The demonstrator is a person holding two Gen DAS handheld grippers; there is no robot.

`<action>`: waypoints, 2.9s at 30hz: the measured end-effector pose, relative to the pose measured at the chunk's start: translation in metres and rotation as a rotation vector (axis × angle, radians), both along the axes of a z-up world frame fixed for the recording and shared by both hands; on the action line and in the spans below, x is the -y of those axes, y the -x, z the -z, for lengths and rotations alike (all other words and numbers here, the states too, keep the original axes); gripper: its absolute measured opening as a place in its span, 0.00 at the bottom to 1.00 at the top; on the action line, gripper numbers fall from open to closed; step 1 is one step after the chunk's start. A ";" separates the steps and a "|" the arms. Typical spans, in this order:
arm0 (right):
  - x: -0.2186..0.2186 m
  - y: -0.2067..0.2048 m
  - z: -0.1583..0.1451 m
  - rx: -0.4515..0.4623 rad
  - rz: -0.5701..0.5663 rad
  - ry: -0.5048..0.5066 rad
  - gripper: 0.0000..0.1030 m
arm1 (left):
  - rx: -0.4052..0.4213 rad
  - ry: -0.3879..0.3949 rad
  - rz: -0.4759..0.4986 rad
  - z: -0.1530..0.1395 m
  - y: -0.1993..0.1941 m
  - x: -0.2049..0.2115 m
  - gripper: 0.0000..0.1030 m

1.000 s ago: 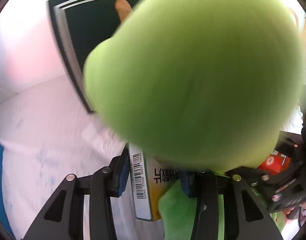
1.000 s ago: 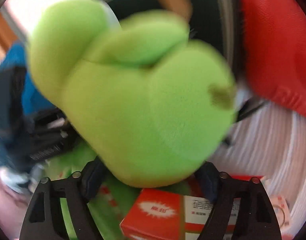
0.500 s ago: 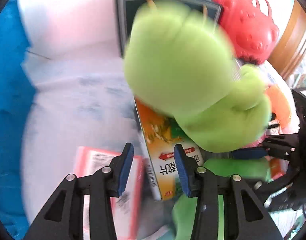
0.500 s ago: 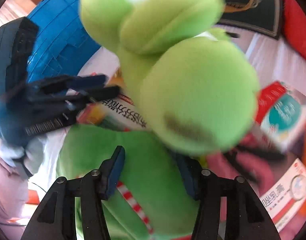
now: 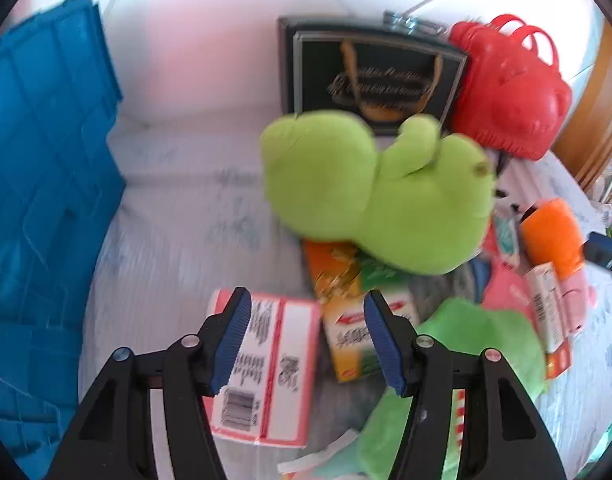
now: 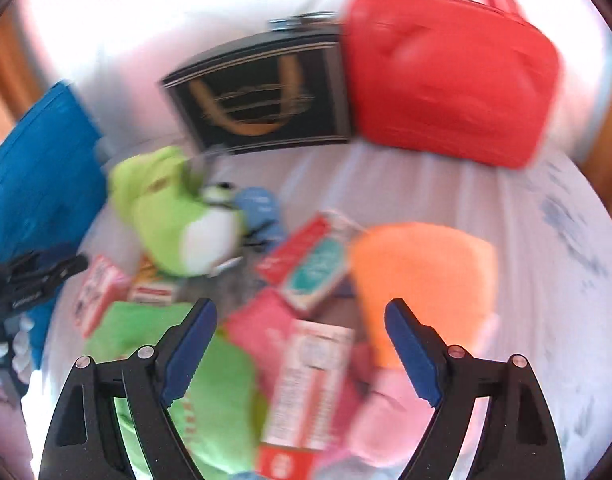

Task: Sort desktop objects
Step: 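Grasp the pink-and-white tissue pack with left gripper while right gripper grasps pig plush, then lift the tissue pack and pig plush and carry both over the crate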

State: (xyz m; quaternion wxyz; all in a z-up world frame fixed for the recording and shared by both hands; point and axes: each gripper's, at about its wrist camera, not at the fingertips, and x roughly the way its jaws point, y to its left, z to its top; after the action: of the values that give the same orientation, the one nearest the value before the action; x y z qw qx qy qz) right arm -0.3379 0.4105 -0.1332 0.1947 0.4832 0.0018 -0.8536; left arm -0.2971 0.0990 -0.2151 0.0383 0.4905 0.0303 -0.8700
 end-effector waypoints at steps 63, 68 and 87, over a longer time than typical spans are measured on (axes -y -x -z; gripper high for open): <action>0.081 -0.115 -0.175 -0.428 -0.158 0.167 0.73 | -0.429 0.161 -0.239 -0.229 -0.193 0.069 0.86; 0.181 -0.155 -0.214 -0.464 -0.249 0.238 0.73 | -0.481 0.191 -0.260 -0.262 -0.234 0.139 0.86; 0.541 -0.255 -0.230 -0.443 -0.297 0.124 0.73 | -0.362 0.129 -0.298 -0.235 -0.273 0.426 0.87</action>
State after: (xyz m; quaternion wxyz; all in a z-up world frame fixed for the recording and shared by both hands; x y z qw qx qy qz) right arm -0.0832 -0.1306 0.0968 0.3418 0.2662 0.0631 -0.8991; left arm -0.0242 -0.3269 0.0202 0.1912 0.3132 0.0531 -0.9287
